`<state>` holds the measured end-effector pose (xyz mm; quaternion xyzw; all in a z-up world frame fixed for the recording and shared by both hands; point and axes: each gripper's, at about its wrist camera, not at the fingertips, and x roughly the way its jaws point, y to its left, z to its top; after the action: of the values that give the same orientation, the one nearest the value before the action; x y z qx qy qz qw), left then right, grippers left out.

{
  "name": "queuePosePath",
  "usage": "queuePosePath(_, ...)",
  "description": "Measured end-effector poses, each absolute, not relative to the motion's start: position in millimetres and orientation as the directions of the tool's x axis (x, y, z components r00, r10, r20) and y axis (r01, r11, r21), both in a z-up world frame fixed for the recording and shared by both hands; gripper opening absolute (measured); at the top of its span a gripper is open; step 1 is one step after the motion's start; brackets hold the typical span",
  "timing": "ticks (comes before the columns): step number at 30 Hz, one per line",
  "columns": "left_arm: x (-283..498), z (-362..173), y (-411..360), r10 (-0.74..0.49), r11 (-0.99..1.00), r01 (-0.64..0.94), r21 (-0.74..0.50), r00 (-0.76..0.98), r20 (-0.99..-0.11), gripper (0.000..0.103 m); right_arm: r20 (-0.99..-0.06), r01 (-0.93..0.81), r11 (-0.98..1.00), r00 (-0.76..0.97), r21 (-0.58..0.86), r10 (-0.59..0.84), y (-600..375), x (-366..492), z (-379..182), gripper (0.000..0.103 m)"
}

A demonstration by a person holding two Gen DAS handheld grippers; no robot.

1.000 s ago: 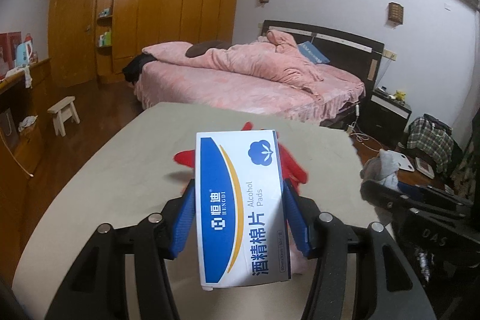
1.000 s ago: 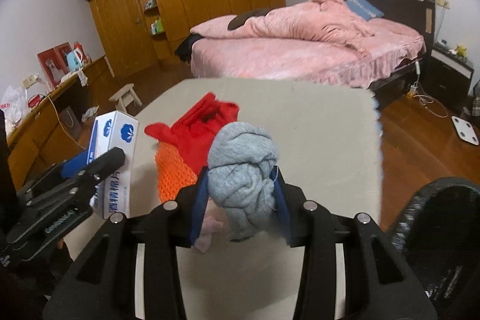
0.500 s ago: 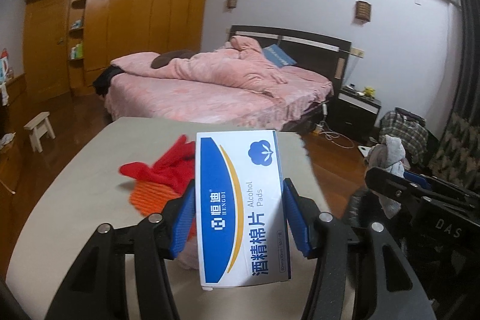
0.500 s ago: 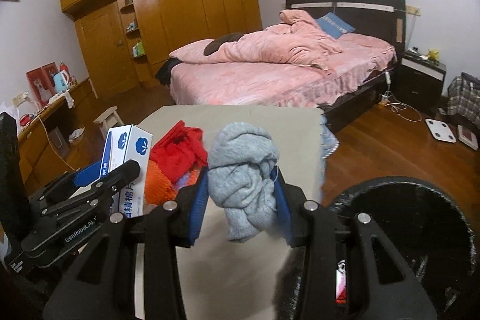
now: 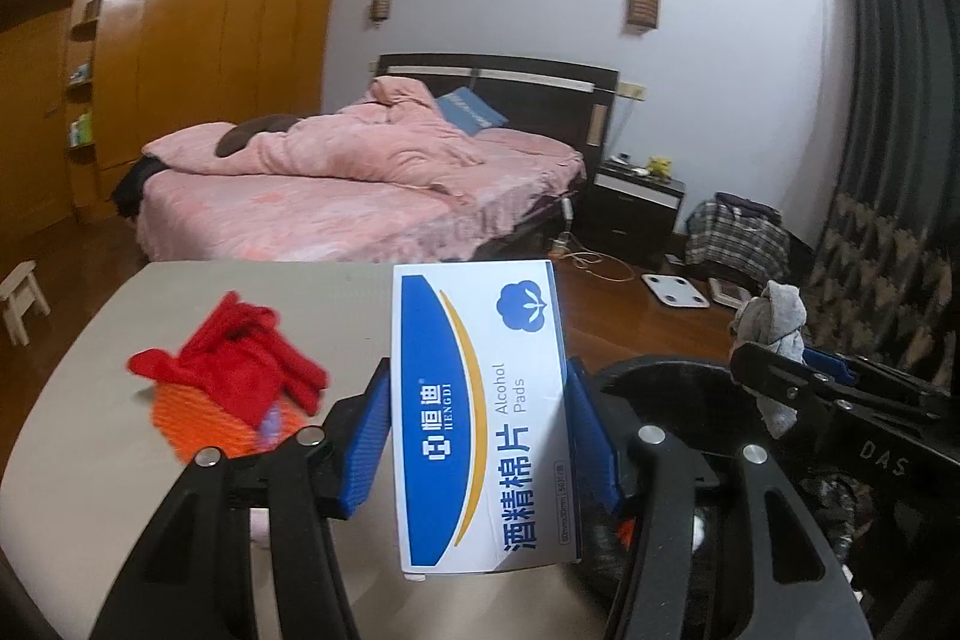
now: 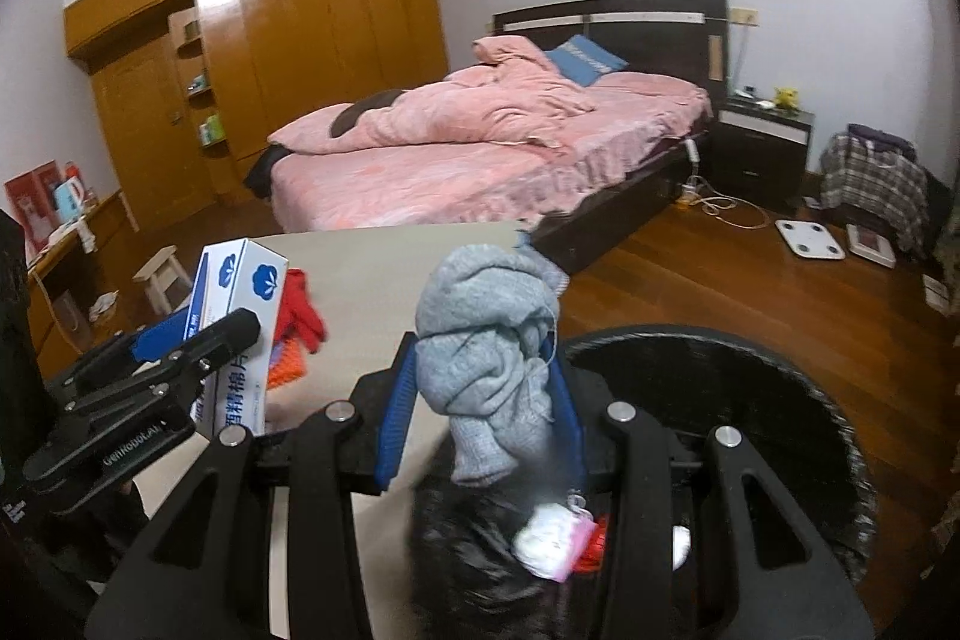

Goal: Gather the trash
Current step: 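Carry the grey cloth and alcohol pads box over the bin and open both grippers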

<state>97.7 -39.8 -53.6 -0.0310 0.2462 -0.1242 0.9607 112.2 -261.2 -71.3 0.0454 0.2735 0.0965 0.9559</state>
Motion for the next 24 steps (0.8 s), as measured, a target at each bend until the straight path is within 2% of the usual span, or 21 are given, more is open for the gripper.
queuePosePath(10,95,-54,-105,-0.371,0.926,0.359,-0.117,0.804,-0.466,0.055,-0.515,-0.040,0.991,0.851,0.129,0.101,-316,94,-78,0.040)
queuePosePath(24,100,-63,-157,-0.457,0.878,0.466,-0.109,0.750,-0.478,0.055,-0.528,0.068,0.990,0.850,0.121,0.006,-364,78,-89,0.040)
